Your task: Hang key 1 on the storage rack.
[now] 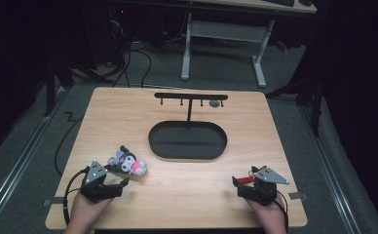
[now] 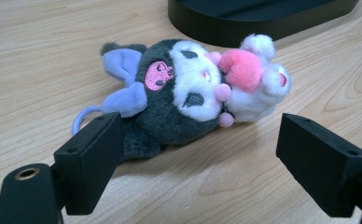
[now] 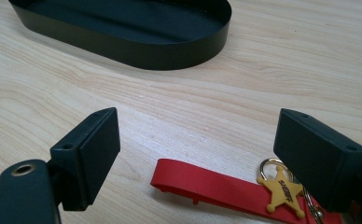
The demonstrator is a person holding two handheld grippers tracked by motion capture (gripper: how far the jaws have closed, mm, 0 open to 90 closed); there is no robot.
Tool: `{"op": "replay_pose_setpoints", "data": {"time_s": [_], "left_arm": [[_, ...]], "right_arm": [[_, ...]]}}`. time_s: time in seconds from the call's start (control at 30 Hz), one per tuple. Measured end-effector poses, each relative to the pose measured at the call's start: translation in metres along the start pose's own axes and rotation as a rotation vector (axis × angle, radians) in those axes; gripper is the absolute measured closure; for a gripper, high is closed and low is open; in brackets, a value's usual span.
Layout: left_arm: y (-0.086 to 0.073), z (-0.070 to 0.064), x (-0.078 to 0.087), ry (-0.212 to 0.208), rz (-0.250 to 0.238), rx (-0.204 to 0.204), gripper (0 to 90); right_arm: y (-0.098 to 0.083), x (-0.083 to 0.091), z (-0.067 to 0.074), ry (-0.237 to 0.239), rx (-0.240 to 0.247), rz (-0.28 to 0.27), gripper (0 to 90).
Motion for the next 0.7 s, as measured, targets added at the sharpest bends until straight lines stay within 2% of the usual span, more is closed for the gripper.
{"op": "replay_pose_setpoints", "data": {"time_s": [0.27,0.43,0.7], "left_arm": [[0.001,-0.004,-0.002,-0.018,0.006,-0.018,15.4],[0.0,-0.004,-0.003,-0.028,0.006,-0.018,15.5],[0.001,-0.005,-0.003,-0.037,0.003,-0.023,15.6]], "right_arm": [[0.002,-0.001,0.013,0.007,0.058,0.073,20.0],[0.003,-0.001,0.017,0.0,0.082,0.098,23.6],[0.004,0.0,0.018,-0.005,0.061,0.146,29.1]]}}
Point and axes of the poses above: each handheld gripper's, and its own axes: x roughly backward along the jaws, y roughly out of its top, z roughly to its left, the point moved 1 cm from there along -x, roughly forward along the jaws, and after that the axes turned 10 degrees about -x, right-handed, at the moved point
